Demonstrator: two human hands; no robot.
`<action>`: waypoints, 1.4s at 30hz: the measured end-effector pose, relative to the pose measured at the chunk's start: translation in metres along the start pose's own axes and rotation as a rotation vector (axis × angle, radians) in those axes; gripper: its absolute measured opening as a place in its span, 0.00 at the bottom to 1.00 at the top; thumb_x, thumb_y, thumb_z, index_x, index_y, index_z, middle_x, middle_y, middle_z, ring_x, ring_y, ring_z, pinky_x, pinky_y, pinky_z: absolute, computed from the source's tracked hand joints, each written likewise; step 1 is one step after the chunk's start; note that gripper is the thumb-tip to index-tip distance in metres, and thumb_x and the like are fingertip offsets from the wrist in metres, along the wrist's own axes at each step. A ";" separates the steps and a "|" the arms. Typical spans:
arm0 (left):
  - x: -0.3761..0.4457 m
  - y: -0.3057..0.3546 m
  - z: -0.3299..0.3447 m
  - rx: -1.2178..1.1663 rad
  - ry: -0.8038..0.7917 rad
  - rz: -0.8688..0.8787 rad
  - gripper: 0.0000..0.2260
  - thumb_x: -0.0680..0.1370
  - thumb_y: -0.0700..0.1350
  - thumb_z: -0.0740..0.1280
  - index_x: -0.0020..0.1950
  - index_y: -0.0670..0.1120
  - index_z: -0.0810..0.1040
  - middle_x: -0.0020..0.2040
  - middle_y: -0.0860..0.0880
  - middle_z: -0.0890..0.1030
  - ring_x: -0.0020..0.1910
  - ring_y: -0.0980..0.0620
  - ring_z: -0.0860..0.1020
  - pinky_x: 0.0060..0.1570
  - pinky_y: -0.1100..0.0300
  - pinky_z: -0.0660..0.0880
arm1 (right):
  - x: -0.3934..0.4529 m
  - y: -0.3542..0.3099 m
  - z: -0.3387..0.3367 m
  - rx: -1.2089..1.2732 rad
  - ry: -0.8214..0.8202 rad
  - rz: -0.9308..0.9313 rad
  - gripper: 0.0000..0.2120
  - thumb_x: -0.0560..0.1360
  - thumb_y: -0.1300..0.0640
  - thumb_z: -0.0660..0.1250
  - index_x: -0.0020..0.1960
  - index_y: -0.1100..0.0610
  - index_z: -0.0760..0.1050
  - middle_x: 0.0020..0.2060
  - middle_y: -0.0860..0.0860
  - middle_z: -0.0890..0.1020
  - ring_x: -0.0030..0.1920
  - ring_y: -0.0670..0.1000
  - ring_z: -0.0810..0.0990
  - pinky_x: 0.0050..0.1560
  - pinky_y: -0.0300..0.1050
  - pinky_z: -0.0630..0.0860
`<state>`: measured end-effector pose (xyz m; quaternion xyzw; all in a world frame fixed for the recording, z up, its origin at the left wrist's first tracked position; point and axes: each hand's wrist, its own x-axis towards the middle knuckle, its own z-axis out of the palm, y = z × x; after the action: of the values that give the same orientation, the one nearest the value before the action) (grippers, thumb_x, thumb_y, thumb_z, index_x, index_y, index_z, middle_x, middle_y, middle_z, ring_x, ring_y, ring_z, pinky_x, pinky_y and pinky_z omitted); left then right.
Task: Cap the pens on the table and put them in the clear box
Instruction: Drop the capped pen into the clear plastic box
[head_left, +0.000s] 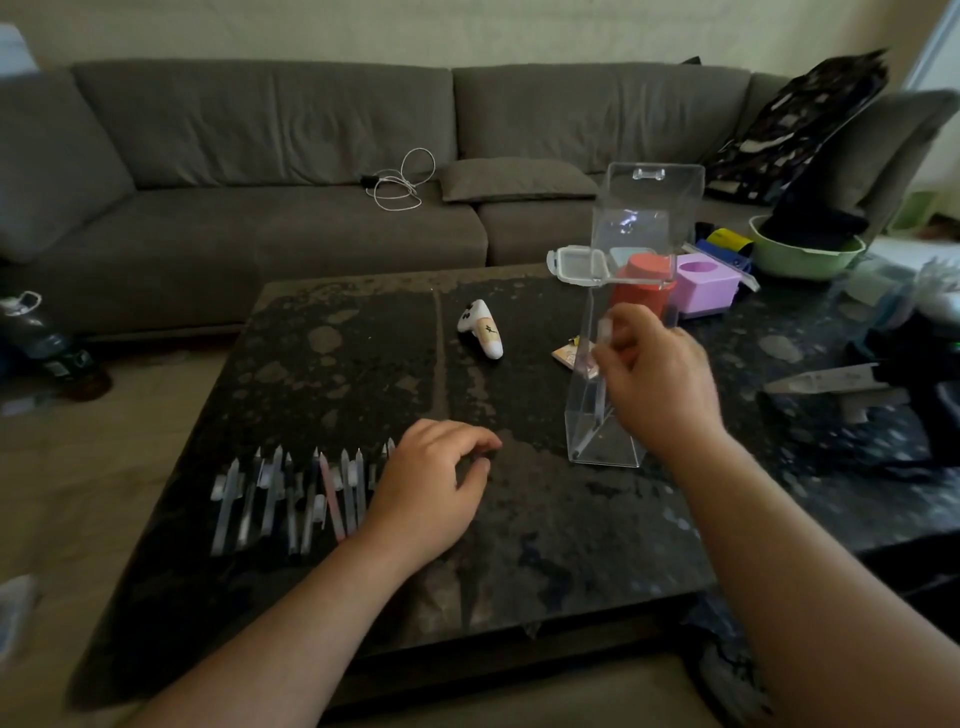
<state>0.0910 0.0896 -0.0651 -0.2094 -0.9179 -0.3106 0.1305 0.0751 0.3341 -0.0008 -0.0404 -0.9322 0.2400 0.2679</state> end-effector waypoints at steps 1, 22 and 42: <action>0.000 0.000 0.001 0.004 -0.004 0.000 0.10 0.81 0.47 0.70 0.61 0.57 0.83 0.55 0.65 0.77 0.59 0.64 0.71 0.57 0.71 0.64 | -0.002 0.000 0.004 -0.050 -0.059 -0.007 0.17 0.81 0.50 0.67 0.68 0.44 0.67 0.48 0.47 0.81 0.49 0.54 0.78 0.52 0.54 0.75; -0.001 -0.053 -0.010 0.459 -0.287 -0.343 0.20 0.76 0.69 0.64 0.66 0.66 0.79 0.63 0.53 0.75 0.63 0.46 0.70 0.64 0.48 0.68 | -0.064 -0.073 0.099 0.027 -0.682 -0.270 0.11 0.80 0.53 0.65 0.60 0.53 0.79 0.52 0.52 0.77 0.55 0.55 0.78 0.56 0.48 0.76; -0.006 -0.020 -0.021 0.282 -0.161 -0.087 0.12 0.85 0.49 0.62 0.63 0.59 0.81 0.58 0.58 0.81 0.61 0.54 0.73 0.48 0.58 0.53 | -0.035 -0.041 0.097 -0.227 -0.857 0.184 0.17 0.83 0.56 0.62 0.70 0.60 0.68 0.64 0.60 0.77 0.61 0.61 0.78 0.58 0.55 0.77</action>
<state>0.0896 0.0606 -0.0618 -0.1734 -0.9681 -0.1662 0.0710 0.0573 0.2494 -0.0701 -0.0492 -0.9720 0.1542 -0.1706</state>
